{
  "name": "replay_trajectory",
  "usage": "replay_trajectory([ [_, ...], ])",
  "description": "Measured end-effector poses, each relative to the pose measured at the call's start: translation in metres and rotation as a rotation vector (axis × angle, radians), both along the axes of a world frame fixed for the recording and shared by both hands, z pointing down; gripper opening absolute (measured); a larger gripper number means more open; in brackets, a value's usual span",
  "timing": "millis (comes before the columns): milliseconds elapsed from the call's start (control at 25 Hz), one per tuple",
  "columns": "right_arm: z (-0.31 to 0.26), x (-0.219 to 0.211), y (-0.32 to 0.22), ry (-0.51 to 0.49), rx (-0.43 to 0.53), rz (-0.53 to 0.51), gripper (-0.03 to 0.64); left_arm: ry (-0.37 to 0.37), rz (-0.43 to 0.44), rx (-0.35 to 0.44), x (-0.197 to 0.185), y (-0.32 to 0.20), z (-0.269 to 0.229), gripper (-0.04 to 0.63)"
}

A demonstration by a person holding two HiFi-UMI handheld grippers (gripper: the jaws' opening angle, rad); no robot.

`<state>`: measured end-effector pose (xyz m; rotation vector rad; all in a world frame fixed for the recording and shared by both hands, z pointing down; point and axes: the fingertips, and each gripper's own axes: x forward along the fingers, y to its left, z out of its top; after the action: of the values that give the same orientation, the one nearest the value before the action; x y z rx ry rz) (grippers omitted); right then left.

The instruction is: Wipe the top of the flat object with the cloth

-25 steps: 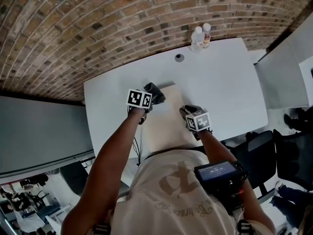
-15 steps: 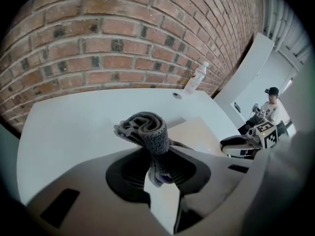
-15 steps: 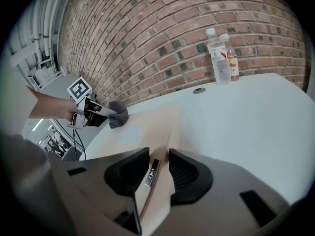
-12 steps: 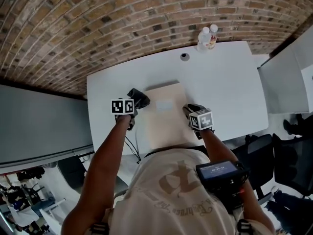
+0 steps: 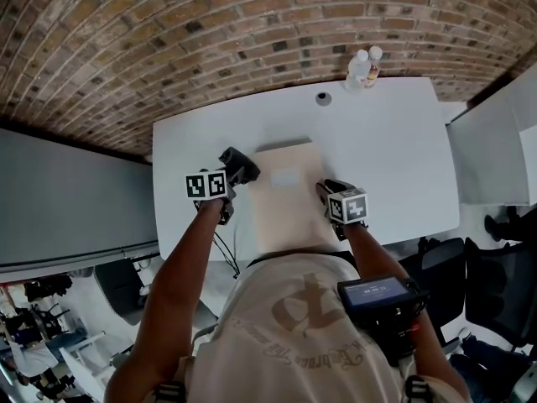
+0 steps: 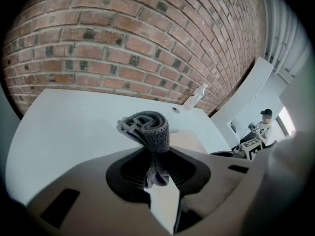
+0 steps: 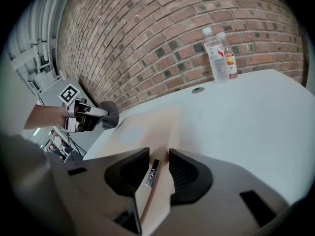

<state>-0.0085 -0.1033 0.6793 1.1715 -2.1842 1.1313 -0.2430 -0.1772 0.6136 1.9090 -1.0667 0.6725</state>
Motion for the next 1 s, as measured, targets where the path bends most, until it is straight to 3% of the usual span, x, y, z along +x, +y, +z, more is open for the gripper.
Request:
replay_trajectory([
  [240, -0.002, 0.0, -0.001, -0.039, 0.015, 0.0, 0.137, 0.116, 0.127, 0.001, 0.089, 0.004, -0.014, 0.104],
  [480, -0.005, 0.002, 0.006, -0.07, 0.01, -0.038, 0.138, 0.123, 0.269, -0.03, 0.172, 0.017, -0.005, 0.104],
  [800, 0.0, 0.001, 0.031, -0.157, -0.063, -0.085, 0.135, 0.097, 0.351, -0.1, 0.229, 0.034, 0.019, 0.104],
  [1000, 0.0, 0.004, 0.03, -0.166, -0.055, -0.121, 0.133, 0.046, 0.35, -0.107, 0.235, 0.035, 0.032, 0.104],
])
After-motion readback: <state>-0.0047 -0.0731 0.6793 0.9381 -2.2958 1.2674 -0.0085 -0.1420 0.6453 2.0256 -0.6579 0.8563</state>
